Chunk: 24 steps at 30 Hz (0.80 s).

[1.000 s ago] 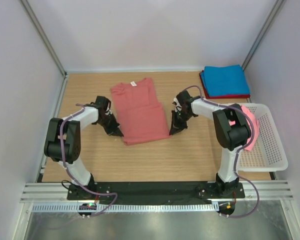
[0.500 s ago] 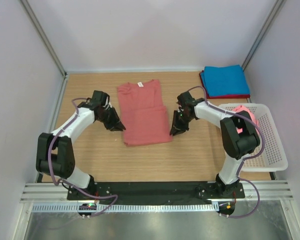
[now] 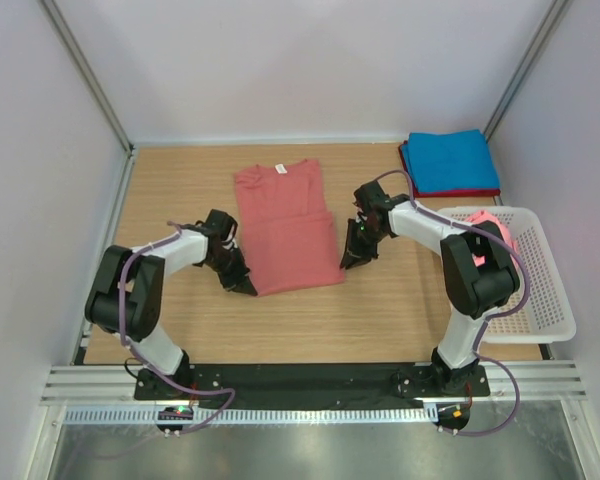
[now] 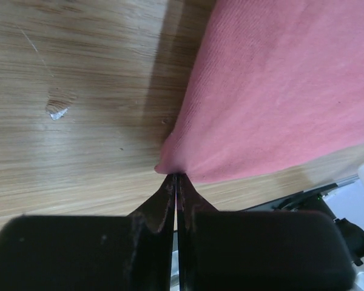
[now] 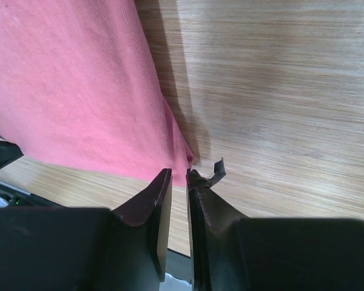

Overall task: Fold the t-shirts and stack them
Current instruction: Fold the tshirt

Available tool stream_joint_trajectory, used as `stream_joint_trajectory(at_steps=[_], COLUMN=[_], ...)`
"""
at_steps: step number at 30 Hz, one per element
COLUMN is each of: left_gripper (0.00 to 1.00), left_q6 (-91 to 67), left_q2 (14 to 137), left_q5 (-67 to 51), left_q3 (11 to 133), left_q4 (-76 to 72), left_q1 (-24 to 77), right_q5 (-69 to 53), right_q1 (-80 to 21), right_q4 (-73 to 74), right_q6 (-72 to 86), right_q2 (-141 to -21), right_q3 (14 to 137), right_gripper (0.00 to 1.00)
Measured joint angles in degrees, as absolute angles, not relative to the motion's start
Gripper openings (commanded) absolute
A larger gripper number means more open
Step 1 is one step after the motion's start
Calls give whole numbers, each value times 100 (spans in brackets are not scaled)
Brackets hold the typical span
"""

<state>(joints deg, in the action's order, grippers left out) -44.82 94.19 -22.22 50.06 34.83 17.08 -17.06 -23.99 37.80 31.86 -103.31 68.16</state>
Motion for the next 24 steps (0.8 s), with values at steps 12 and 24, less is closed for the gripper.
stream_joint_trajectory(at_steps=[12, 24], left_gripper=[46, 47], left_q6=[-4324, -4606], left_q2=[9045, 9039], left_q5=[-1846, -2294], left_q3=[5990, 4847], left_q4=[4292, 3599], left_q1=[1651, 1566], right_q5=[-1691, -2012], right_q1=[-2399, -2399], right_q4=[3837, 3625], right_q6=[3146, 2985], right_q2=[-10333, -10328], right_q3=[6814, 6595], right_gripper=[45, 49])
